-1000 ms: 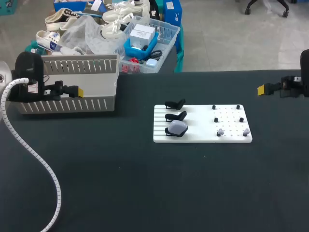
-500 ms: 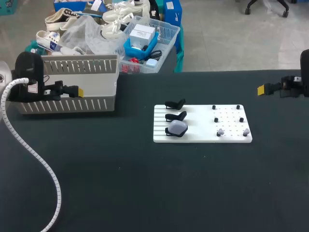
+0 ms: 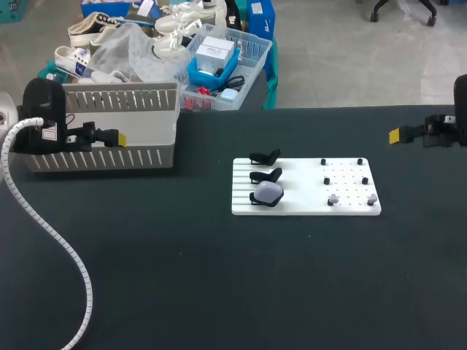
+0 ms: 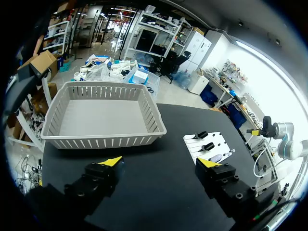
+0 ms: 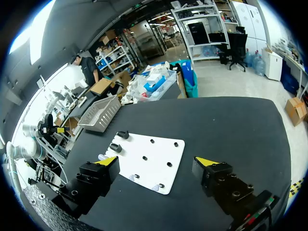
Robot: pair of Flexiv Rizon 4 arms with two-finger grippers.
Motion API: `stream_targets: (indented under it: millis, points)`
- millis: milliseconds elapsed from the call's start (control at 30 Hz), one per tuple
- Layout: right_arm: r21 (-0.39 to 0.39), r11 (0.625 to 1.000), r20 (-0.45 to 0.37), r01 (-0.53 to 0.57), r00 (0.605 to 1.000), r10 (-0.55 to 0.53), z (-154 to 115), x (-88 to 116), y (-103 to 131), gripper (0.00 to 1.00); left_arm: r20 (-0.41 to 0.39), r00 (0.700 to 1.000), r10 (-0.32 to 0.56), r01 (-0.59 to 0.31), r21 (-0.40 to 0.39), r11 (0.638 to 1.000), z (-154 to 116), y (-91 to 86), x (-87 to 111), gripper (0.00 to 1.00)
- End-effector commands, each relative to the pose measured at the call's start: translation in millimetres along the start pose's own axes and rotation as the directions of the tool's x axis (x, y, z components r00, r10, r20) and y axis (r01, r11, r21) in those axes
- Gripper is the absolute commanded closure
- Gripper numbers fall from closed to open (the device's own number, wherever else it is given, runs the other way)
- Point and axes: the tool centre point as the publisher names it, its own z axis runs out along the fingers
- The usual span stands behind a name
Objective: Pick up each earbud case from the left stands, insert the matching earbuds, close the lid, and place the case in the box.
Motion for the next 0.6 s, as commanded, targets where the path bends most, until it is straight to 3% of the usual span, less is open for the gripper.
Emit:
stream_targets:
  millis: [33, 533, 600]
  points:
    - [0.007, 1.000, -0.002, -0.002, 1.000, 0.002, -1.2, -0.4, 1.6, 0.00, -0.003, 1.000, 0.000, 0.000, -0.001, 1.000, 0.4, 0.1, -1.0, 0.00]
    - [0.007, 1.000, -0.002, -0.002, 1.000, 0.002, -1.2, -0.4, 1.6, 0.00, -0.003, 1.000, 0.000, 0.000, -0.001, 1.000, 0.4, 0.1, -1.0, 0.00]
    - [0.007, 1.000, -0.002, -0.002, 1.000, 0.002, -1.2, -0.4, 1.6, 0.00, -0.014, 0.998, 0.059, -0.059, 0.028, 0.998, 2.3, -3.7, 1.2, 0.00]
